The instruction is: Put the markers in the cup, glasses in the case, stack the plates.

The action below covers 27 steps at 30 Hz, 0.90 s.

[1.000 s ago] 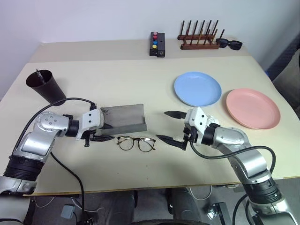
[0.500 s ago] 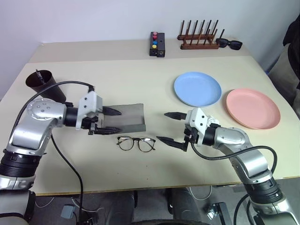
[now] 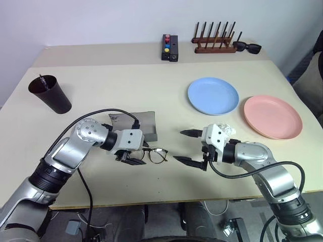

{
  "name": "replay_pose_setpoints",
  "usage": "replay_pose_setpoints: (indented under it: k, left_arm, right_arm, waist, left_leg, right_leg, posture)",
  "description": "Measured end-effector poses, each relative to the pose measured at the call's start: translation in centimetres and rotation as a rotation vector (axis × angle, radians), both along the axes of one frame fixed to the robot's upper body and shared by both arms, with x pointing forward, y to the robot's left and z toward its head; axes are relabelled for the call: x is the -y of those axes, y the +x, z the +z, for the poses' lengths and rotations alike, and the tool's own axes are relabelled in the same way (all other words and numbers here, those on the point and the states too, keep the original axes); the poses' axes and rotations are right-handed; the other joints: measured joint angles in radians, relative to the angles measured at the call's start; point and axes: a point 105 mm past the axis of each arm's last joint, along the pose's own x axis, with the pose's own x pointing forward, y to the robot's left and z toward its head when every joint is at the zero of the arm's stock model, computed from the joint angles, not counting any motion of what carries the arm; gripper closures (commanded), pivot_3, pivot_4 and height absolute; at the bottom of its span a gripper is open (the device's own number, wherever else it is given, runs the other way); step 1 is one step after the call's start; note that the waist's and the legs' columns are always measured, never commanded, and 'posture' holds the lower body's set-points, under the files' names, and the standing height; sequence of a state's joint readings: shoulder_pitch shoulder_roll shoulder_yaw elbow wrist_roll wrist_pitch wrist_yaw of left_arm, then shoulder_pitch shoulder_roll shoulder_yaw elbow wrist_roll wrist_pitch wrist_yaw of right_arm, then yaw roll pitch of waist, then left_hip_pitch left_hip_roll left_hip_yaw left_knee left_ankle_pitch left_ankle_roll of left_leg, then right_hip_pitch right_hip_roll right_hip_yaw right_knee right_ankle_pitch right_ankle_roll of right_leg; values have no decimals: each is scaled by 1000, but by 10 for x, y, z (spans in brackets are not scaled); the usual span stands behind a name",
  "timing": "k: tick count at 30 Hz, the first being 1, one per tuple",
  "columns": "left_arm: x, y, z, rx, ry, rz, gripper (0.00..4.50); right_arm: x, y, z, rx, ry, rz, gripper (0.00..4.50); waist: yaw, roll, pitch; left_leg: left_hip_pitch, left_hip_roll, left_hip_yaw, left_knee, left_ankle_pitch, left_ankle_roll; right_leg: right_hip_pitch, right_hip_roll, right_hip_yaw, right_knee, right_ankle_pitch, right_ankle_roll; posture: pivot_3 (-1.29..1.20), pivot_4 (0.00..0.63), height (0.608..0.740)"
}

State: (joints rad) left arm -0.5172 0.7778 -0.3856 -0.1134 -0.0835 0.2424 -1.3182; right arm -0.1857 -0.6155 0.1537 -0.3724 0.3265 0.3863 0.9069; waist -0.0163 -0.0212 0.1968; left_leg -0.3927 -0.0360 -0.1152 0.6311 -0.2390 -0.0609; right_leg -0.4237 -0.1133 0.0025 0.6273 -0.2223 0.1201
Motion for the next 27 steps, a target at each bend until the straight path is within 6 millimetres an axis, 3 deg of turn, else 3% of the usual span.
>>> replay_pose_setpoints:
  k: [2, 5, 15, 18, 24, 27]
  left_arm:
    - [-1, 2, -2, 2, 11, -3, 2343]
    - [-1, 3, 0, 9, 4, -13, 3754]
    - [-1, 1, 4, 9, -2, -31, 3754]
    - [-1, -2, 7, -10, -33, -38, 4459]
    - [0, -6, 14, -59, -95, -28, 4459]
    - [-3, -4, 27, -82, -168, 5, 4459]
  right_arm:
    - [0, 0, 0, 2, 0, -1, 0]
    - [-1, -1, 2, 11, 2, 2, 0]
    - [-1, -2, 2, 10, 2, -1, 0]
    - [-1, -2, 2, 11, 2, -1, 0]
    - [-2, -1, 2, 12, 2, 1, 0]
    - [-2, -1, 2, 12, 1, 1, 0]
  waist:
    - [1, 0, 0]
    - [2, 0, 0]
    - [1, 0, 0]
    - [2, 0, 0]
    - [3, 0, 0]
    - [2, 0, 0]
  left_leg:
    - [0, 0, 0, 0, 0, 0]
    - [0, 0, 0, 0, 0, 0]
    - [1, 0, 0, 0, 0, 0]
    - [1, 0, 0, 0, 0, 0]
    - [1, 0, 0, 1, 0, 0]
    - [1, 0, -1, 1, 0, 0]
  right_leg:
    - [0, 0, 0, 0, 0, 0]
    - [0, 0, 0, 0, 0, 0]
    - [2, 0, 0, 0, 0, 0]
    - [2, 0, 0, 0, 0, 0]
    - [2, 0, 0, 0, 0, 0]
    - [2, 0, 0, 0, 0, 0]
  posture:
    - [0, 150, 734]
    - [0, 150, 734]
    - [0, 150, 734]
    - [0, 150, 734]
    - [0, 150, 734]
    - [0, 150, 734]
